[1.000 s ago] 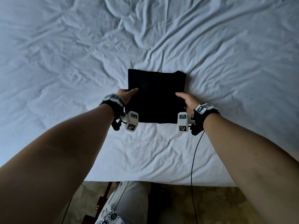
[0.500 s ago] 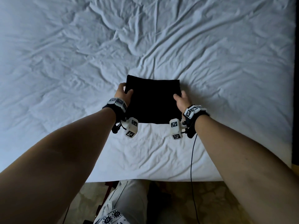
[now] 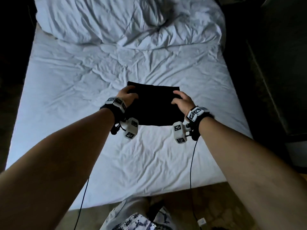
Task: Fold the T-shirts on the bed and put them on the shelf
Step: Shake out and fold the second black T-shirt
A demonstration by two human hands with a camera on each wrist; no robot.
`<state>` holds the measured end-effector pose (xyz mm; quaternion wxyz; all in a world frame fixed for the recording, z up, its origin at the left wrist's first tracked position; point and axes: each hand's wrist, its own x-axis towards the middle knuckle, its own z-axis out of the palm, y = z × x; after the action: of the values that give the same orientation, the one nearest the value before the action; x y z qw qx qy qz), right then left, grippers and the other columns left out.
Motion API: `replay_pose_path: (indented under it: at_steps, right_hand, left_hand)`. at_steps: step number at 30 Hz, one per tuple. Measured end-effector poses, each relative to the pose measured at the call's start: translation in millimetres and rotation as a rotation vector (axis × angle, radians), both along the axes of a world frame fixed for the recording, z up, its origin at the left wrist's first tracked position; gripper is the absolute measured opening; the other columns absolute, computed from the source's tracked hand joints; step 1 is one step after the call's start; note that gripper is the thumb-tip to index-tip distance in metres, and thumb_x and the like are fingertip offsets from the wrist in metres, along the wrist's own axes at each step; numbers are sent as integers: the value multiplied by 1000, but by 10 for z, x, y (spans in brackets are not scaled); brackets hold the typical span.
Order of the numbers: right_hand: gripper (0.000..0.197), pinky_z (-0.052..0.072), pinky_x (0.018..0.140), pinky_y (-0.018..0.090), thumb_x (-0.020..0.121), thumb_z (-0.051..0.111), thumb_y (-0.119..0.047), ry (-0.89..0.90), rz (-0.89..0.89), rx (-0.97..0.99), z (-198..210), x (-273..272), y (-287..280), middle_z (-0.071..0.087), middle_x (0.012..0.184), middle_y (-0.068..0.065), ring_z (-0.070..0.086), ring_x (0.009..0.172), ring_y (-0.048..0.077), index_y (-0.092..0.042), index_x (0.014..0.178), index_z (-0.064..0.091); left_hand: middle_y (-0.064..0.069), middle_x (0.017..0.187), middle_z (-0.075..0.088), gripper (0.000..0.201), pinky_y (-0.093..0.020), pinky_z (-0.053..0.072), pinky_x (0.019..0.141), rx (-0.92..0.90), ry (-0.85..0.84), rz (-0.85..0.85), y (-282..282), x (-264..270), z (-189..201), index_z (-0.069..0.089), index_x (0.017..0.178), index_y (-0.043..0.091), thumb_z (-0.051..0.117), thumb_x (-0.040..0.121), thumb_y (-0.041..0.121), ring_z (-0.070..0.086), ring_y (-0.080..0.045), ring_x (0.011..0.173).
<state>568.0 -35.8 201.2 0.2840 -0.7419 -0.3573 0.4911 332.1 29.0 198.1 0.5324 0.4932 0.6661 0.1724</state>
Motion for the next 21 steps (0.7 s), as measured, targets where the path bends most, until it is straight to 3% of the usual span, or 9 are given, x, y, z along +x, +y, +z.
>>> replay_pose_path:
  at_steps: [4, 7, 10, 14, 17, 21]
  right_hand:
    - [48, 49, 89, 29, 82, 60, -8, -33, -81, 117, 724, 320, -182, 59, 128, 7, 57, 113, 23, -24, 128, 58]
    - [48, 50, 88, 29, 82, 59, -9, -58, -151, 200, 1312, 648, -429, 61, 122, 4, 59, 105, 20, -24, 127, 59]
    - [49, 51, 94, 34, 78, 60, -11, -117, -214, 246, 1844, 993, -719, 61, 118, 1, 59, 103, 19, -26, 125, 62]
    - [51, 51, 97, 38, 70, 63, -14, -193, -313, 316, 2510, 1518, -1211, 66, 115, 2, 61, 106, 20, -30, 118, 66]
    - [50, 53, 95, 38, 69, 63, -13, -208, -390, 372, 3030, 1908, -1733, 68, 110, 2, 64, 102, 20, -29, 116, 67]
    - [47, 54, 88, 32, 75, 62, -8, -222, -509, 457, 3578, 2397, -2459, 66, 112, 3, 62, 101, 19, -21, 120, 67]
  left_hand:
    - [-9, 130, 59, 54, -22, 44, 83, 138, -32, -57, -32, 381, 829, 53, 136, 18, 66, 84, 8, 57, -25, 116]
    - [-9, 128, 60, 53, -23, 44, 84, 235, -66, -109, -187, 741, 1419, 53, 136, 17, 66, 84, 10, 58, -25, 115]
    - [-11, 120, 64, 47, -22, 43, 79, 310, -123, -165, -384, 1122, 1909, 56, 131, 12, 65, 85, 8, 61, -23, 103]
    - [-6, 101, 63, 43, -24, 46, 78, 370, -164, -262, -721, 1666, 2568, 59, 128, 15, 66, 86, 12, 59, -18, 89]
    - [-8, 106, 65, 42, -28, 51, 84, 409, -209, -342, -1008, 2149, 3022, 61, 125, 18, 67, 84, 14, 61, -21, 92]
    - [-5, 111, 64, 40, -23, 50, 80, 485, -258, -444, -1439, 2860, 3558, 63, 123, 20, 66, 83, 16, 61, -20, 96]
